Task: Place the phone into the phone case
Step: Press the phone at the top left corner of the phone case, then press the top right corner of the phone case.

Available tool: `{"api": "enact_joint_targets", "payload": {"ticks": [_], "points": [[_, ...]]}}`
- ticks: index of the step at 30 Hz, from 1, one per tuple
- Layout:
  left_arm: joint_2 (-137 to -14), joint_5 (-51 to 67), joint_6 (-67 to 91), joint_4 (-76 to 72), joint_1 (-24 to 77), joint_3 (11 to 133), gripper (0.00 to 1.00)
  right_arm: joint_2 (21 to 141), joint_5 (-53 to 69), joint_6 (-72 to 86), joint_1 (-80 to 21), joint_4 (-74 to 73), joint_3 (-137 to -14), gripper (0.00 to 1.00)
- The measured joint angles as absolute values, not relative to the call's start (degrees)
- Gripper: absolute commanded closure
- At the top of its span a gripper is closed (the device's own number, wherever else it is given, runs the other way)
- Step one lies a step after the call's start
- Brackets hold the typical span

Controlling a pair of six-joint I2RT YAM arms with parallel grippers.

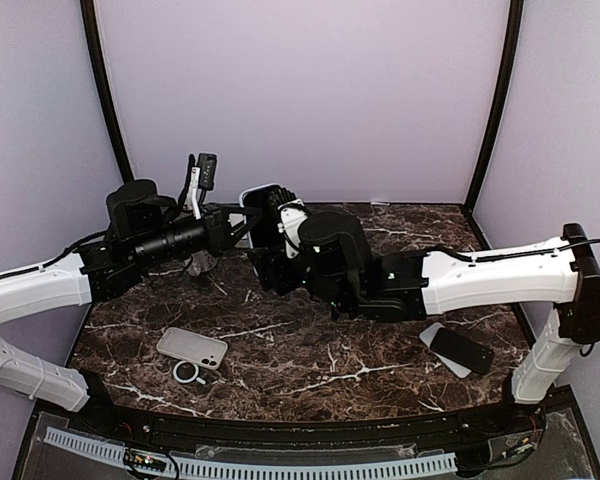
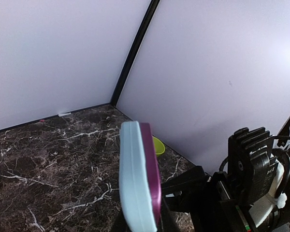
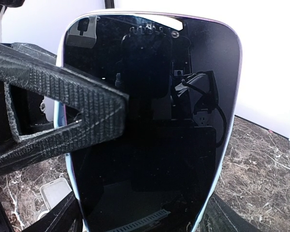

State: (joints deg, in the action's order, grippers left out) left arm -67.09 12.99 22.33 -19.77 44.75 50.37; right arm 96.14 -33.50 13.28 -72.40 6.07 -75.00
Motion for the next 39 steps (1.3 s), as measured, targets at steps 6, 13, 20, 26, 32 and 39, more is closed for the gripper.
{"api": "enact_joint_targets", "payload": {"ticks": [6,13,20,26,32,39], "points": [[-66.94,12.80,21.10,-19.68,44.99,50.24,1.00,95.74,-33.10,12.12,-72.40,6.90,-74.06,0.02],[-64.36,16.53,14.09,-15.40,45.23,49.65,1.00,89.71,-22.96,6.07,-70.96,2.42,-72.62,0.02],[-56.47,29.19,8.03,-15.42,45.30,47.27,1.00,80.51,4.97,3.07,-61.49,-0.89,-71.16,0.18],[-55.07,35.64,7.46,-16.62,45.63,47.05,1.00,80.84,20.29,2.31,-61.14,-0.62,-72.49,0.43],[-55.16,37.69,7.49,-16.60,45.89,46.92,1.00,82.56,28.40,4.03,-61.12,0.27,-74.39,0.93],[-55.27,38.98,7.75,-16.58,46.00,46.92,0.97,83.31,31.90,4.12,-60.95,-0.03,-75.55,1.00]]}}
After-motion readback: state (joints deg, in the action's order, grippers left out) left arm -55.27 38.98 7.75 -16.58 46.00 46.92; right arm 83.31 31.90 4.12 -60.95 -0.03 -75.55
